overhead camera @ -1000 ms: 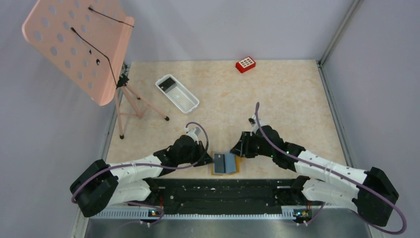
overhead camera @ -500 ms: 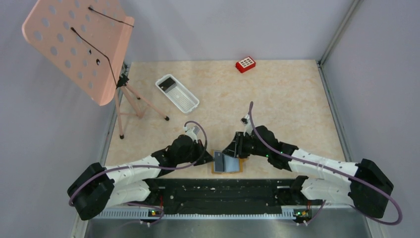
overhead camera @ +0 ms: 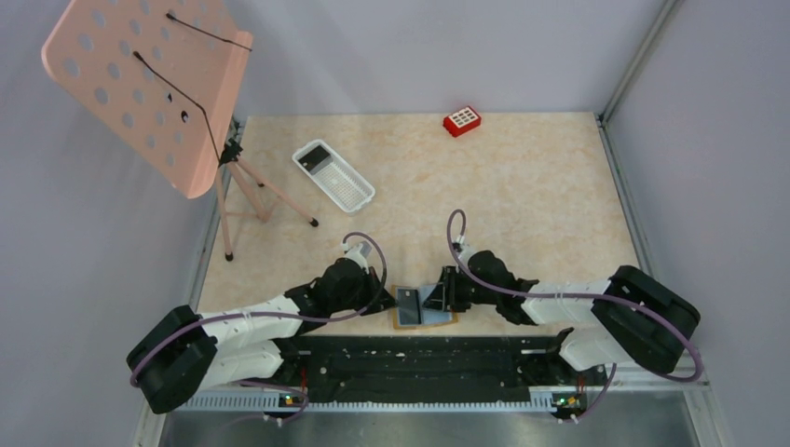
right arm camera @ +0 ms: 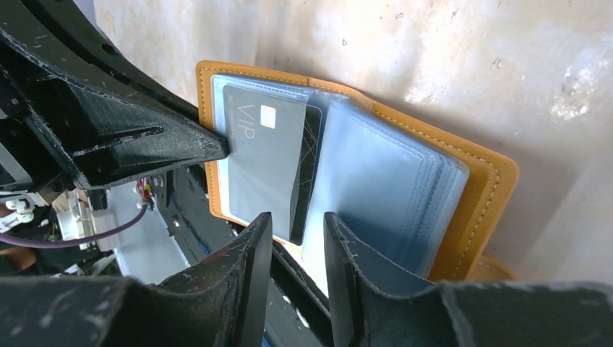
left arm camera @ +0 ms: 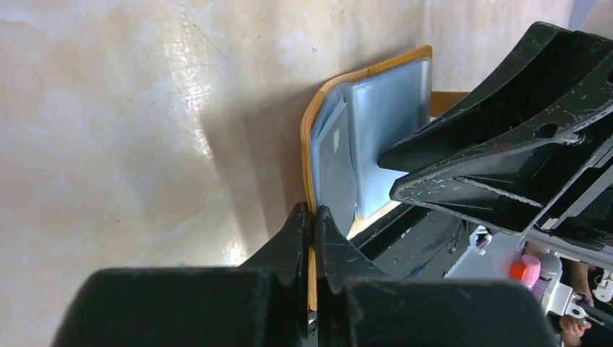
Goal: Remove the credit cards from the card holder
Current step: Remove the credit card from the card holder.
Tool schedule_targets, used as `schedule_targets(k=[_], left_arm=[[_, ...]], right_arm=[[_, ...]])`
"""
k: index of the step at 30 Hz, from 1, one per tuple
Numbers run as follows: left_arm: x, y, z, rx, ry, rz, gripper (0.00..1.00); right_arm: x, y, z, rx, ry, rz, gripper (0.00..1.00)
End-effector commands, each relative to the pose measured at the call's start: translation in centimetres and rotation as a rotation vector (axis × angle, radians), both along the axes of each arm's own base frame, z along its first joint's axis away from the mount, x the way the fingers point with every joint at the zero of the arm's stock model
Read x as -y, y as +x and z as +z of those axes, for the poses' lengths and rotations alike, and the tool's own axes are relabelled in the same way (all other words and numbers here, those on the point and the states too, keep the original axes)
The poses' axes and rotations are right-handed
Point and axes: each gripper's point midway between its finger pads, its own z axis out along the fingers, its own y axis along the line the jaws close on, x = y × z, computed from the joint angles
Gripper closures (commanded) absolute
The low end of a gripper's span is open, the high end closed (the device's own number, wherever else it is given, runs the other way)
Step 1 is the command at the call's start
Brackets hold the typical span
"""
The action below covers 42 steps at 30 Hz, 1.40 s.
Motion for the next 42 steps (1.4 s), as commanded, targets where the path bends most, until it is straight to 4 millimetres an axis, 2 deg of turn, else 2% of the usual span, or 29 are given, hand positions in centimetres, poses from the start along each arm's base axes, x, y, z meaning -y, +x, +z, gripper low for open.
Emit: schedule_targets(k=[1, 3, 5, 8, 13, 16, 22, 27, 37, 42], left_arm=[[-1.0, 0.4, -1.0, 0.025, 0.060, 0.024, 1.00], [-1.2, 0.4, -1.3, 0.022, 0.068, 0.027, 1.00], [-1.2, 0.3, -1.2, 0.024, 0.066, 0.027, 1.00], [-1.1, 0.3, -1.1, 0.022, 0.060, 0.023, 1.00], [-0.9, 0.3, -0.8, 0.023, 0.048, 0.020, 1.00], [-0.8, 0.4, -0.7, 0.024, 0.044, 0.021, 1.00], [-0.7, 0.3, -0.7, 0.022, 0.038, 0.020, 1.00], [-0.7, 0.4, -0.8, 0.020, 0.042, 0.017, 1.00], [-1.2, 0.3, -1.6, 0.016, 0.077, 0.022, 1.00], [-1.7, 0.1, -2.3, 0.008, 0.093, 0.032, 1.00]], right_arm=[[0.1, 1.0, -0.5, 0.021, -0.010, -0.024, 0.68], [0.7, 1.4, -1.0, 0.023, -0.054, -0.045, 0.69], [0.6, 1.5, -0.6, 0.026, -0.057, -0.049, 0.71], [-0.2, 1.5, 1.3, 0.049, -0.025, -0.044, 0.72], [-2.6, 1.2, 5.8, 0.113, 0.058, -0.016, 0.73], [-3.2, 1.6, 6.4, 0.122, 0.070, -0.032, 0.73], [-3.9, 1.8, 4.1, 0.085, 0.019, -0.035, 0.71], [-4.7, 1.2, 2.2, 0.054, 0.032, 0.007, 0.68], [-1.9, 1.1, -2.7, 0.014, -0.123, -0.036, 0.64], [-0.7, 1.0, -3.6, 0.013, -0.169, -0.064, 0.63]])
